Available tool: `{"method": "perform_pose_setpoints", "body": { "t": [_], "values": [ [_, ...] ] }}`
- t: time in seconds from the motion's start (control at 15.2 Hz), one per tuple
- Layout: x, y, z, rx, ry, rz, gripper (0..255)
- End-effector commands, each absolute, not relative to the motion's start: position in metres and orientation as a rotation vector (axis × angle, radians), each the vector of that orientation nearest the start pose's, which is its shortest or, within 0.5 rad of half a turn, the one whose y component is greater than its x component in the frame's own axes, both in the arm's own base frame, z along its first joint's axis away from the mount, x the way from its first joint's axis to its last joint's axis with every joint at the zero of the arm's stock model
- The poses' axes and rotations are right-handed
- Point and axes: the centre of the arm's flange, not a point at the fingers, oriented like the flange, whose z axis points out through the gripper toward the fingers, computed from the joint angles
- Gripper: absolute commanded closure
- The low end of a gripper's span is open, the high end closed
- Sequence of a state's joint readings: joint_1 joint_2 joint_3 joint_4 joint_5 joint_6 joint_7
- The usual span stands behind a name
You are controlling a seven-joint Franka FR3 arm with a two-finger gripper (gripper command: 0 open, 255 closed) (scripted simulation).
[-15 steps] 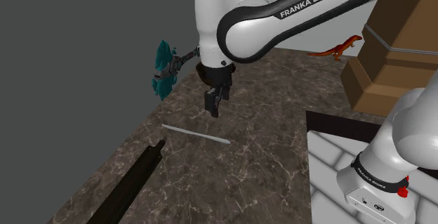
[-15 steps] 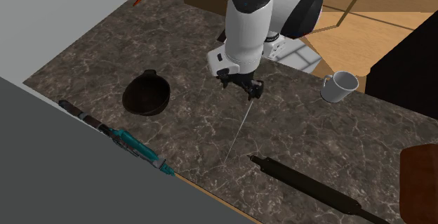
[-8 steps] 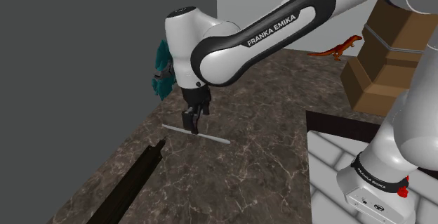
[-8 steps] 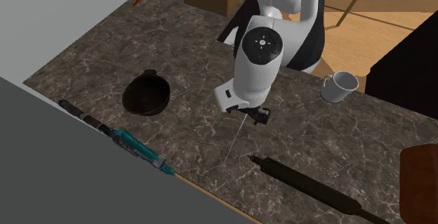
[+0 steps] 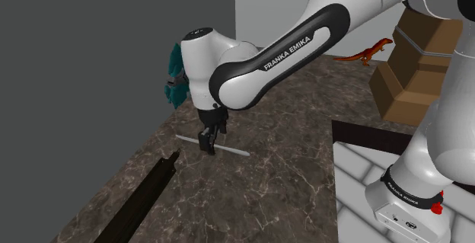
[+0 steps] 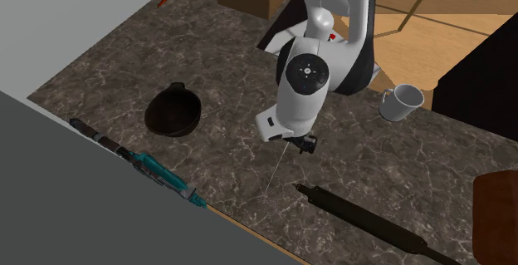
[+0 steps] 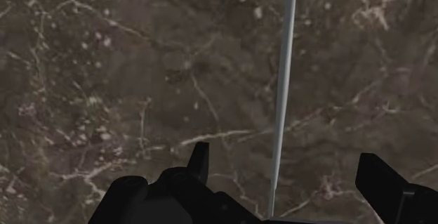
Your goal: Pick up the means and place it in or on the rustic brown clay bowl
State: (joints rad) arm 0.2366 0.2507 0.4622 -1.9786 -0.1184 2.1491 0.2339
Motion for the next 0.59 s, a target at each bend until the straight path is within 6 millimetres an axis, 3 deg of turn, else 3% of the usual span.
{"method": "perform_pose_setpoints", "body": {
  "t": [0.0, 0.33, 0.4, 0.53],
  "values": [
    [0.4623, 0.3698, 0.3480, -3.044, -0.814, 0.080, 0],
    [0.4623, 0.3698, 0.3481, -3.044, -0.814, 0.081, 0],
    [0.4623, 0.3698, 0.3481, -3.044, -0.814, 0.081, 255],
    [0.4623, 0.3698, 0.3481, -3.044, -0.814, 0.081, 255]
  ]
}}
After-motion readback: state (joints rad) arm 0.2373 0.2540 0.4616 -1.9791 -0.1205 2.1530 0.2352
